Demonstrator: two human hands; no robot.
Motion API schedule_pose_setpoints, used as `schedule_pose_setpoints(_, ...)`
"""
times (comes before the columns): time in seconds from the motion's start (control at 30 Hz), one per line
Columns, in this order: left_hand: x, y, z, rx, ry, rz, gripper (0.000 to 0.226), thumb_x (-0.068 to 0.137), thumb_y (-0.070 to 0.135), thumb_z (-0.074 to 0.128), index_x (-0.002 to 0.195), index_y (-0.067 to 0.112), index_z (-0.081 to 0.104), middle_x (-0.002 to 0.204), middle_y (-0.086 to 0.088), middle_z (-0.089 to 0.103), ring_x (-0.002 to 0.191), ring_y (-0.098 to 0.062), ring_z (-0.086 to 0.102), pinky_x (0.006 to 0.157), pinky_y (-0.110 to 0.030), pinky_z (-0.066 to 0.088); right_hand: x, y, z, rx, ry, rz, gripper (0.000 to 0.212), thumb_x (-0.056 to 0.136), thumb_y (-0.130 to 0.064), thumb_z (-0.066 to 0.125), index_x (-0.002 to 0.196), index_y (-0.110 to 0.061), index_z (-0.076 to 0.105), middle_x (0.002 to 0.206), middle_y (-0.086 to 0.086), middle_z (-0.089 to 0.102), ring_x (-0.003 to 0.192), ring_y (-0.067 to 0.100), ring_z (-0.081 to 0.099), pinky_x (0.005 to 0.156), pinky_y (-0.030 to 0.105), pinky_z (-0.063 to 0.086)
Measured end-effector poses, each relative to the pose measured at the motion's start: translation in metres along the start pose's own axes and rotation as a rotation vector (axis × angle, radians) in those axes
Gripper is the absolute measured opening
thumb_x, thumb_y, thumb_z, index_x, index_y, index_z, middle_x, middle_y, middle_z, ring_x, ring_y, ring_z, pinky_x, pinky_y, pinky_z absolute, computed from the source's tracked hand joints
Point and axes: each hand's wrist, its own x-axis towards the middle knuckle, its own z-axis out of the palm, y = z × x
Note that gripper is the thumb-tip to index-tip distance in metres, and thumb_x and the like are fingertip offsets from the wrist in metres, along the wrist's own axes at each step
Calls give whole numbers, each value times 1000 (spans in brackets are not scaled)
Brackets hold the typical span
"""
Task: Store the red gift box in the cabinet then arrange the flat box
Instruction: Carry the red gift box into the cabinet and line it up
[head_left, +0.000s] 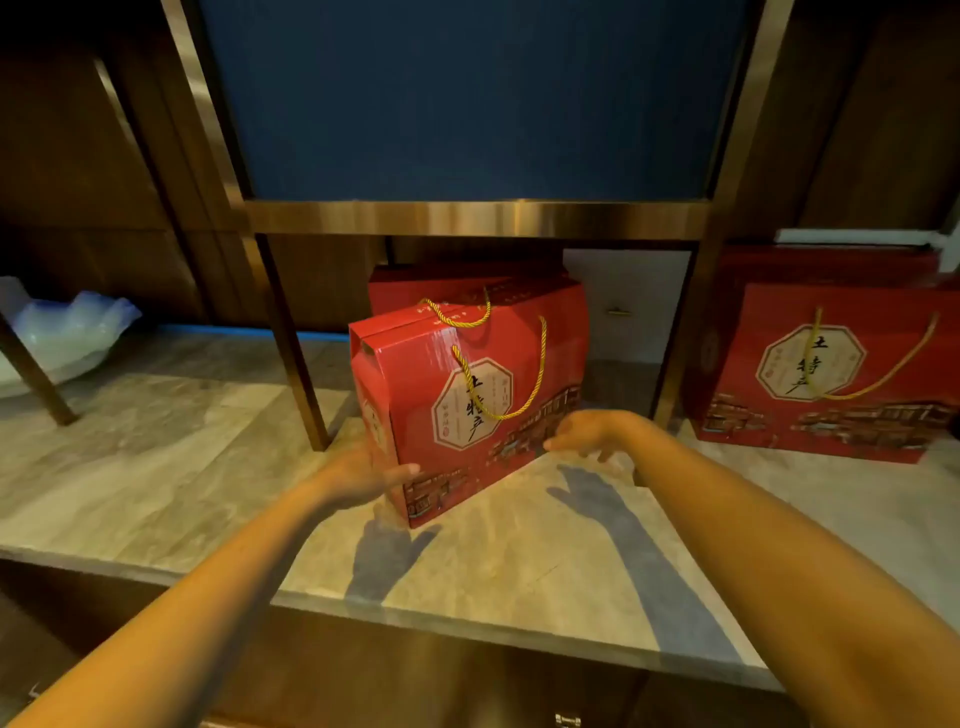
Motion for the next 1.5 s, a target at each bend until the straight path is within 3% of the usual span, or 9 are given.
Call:
schedule_pose_setpoints(0.1,4,4,6,-163,227,131,81,74,41,73,139,40,24,109,28,42,101,1,45,62,-3,40,8,-3,-9,191,242,-138,66,88,-30,62,143,-8,33,149,14,39,135,32,40,111,42,35)
schedule_pose_setpoints(0.23,11,8,23,-376,311,154,91,76,36,72,145,30,13,132,11,46,118,-9,49,94,-32,47,21,-4,-18,329,435,-177,90,76,-37,73,147,-9,24,150,16,34,138,34,34,112,48,33)
schedule_pose_setpoints(0.43,20,8,41,-473,503,159,84,83,36,64,149,29,13,142,0,48,125,-16,52,101,-42,47,36,0,-23,576,535,-299,83,77,-32,74,144,-11,31,143,12,47,132,30,45,109,47,38)
schedule_pose_setpoints(0.63,29,7,40,-548,606,164,80,85,42,61,149,30,14,139,9,45,119,-6,50,89,-21,46,39,1,-20,635,605,-270,80,75,-37,75,140,-10,37,142,13,42,131,28,43,103,30,37)
schedule_pose_setpoints(0.77,28,2,29,-630,665,118,75,84,41,62,146,28,22,135,5,49,119,-13,53,97,-35,48,33,-1,-7,618,668,-214,93,71,-43,76,142,-8,26,146,15,27,136,31,34,106,38,35)
schedule_pose_setpoints(1.03,9,-10,18,-708,636,125,75,83,41,64,146,26,27,139,-2,52,122,-17,54,101,-45,47,3,-10,22,740,736,-219,84,72,-36,78,133,-6,29,136,13,49,123,29,52,97,39,47)
schedule_pose_setpoints(1.2,-10,-13,6,-756,585,148,79,67,58,67,137,32,40,128,7,59,113,-8,59,92,-37,51,-30,-15,36,720,871,-185,88,64,-43,81,129,-7,34,132,12,52,122,28,52,100,46,46)
schedule_pose_setpoints(1.33,-25,-2,-6,-791,522,187,57,59,62,69,112,48,53,110,19,65,98,4,63,77,-24,51,-66,-11,42,743,960,-149,92,57,-49,82,127,-11,35,129,9,52,120,25,53,98,46,48)
schedule_pose_setpoints(1.5,-40,23,-9,-795,452,246,77,58,64,69,128,39,50,115,16,65,104,-2,62,75,-24,49,-114,4,50,808,1055,-123,97,58,-47,82,133,-12,31,133,7,51,120,24,52,97,39,47)
